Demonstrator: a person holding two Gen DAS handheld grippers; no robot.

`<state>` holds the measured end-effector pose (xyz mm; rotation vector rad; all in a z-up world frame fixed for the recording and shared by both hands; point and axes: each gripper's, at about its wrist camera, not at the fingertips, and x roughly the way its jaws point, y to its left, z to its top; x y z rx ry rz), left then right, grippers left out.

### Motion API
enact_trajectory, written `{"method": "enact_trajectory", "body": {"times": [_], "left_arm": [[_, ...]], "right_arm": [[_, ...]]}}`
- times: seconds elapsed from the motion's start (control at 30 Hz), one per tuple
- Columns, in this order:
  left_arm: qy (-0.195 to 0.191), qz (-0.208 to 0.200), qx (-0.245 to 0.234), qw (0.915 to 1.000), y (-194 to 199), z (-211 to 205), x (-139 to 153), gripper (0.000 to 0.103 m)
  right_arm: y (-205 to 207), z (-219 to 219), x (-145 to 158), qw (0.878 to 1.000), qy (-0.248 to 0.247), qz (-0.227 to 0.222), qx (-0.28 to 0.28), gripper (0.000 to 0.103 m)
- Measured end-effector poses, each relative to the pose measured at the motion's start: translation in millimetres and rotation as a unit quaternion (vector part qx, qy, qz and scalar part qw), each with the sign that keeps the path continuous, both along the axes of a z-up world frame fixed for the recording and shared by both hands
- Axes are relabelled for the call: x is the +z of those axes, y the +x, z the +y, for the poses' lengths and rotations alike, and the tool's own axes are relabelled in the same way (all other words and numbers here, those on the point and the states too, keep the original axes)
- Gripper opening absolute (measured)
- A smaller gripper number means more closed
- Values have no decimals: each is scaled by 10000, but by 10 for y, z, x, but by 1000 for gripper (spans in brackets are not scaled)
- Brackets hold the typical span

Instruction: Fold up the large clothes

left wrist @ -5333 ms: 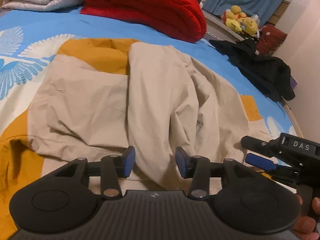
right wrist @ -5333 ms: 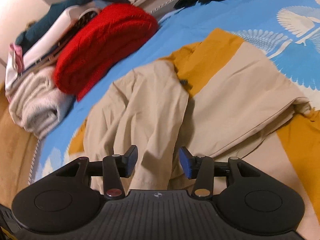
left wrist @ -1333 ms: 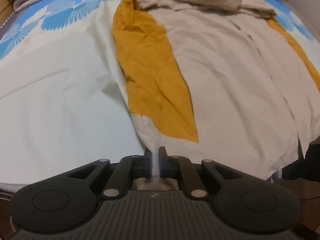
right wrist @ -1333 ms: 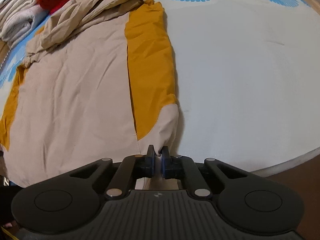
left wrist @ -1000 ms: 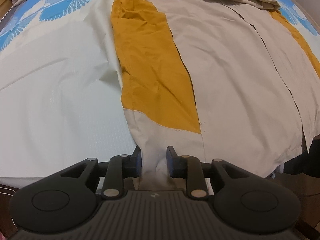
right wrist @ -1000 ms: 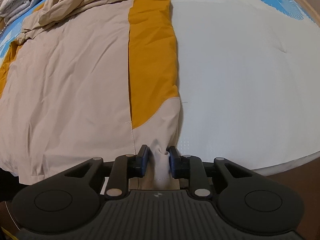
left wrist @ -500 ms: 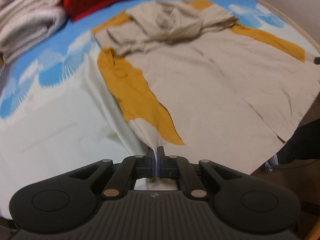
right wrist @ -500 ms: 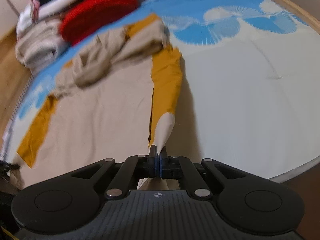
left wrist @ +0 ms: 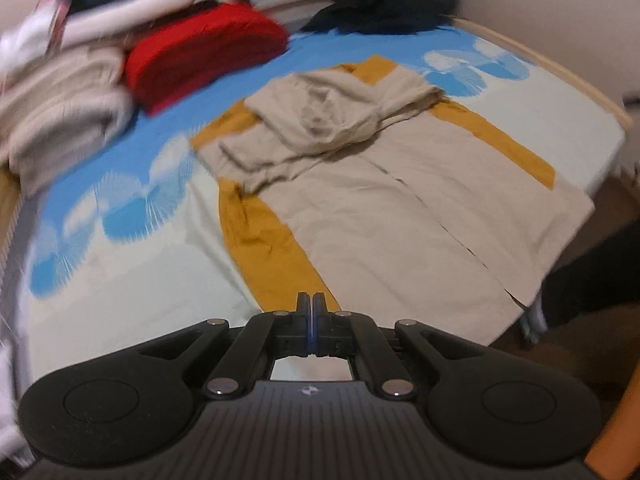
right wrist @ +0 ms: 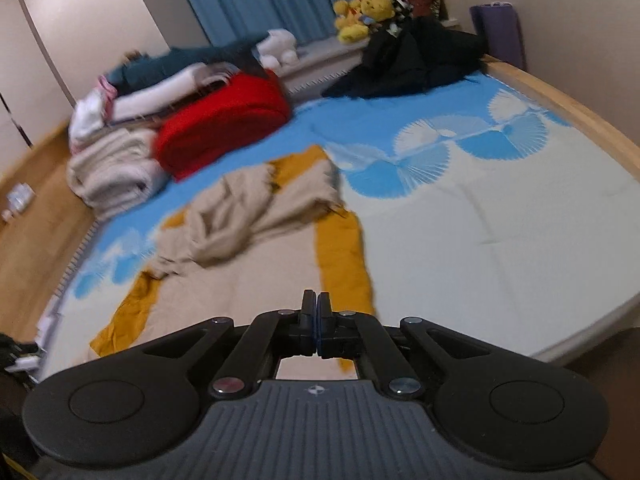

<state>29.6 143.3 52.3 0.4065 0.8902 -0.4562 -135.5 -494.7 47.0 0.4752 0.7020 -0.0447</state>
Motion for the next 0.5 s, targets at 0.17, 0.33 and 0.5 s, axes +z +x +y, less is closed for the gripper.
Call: {"method": "enact_trajectory", "body": {"times": [0.17,0.33,0.5], "left_arm": [[-323,406,497,9974,289,7,-526,35],[-174,853,1054,9906,594,112,-1243,38],[-250,1417,1366,9801,866,295,-1610,48]], "right_arm": [[571,199,-640,9966,-279,750,-197,47],[1098,418,-1426,9863,-388,1603,13,48],[1332,560,-1940,9726,-601,2222,309,48]]}}
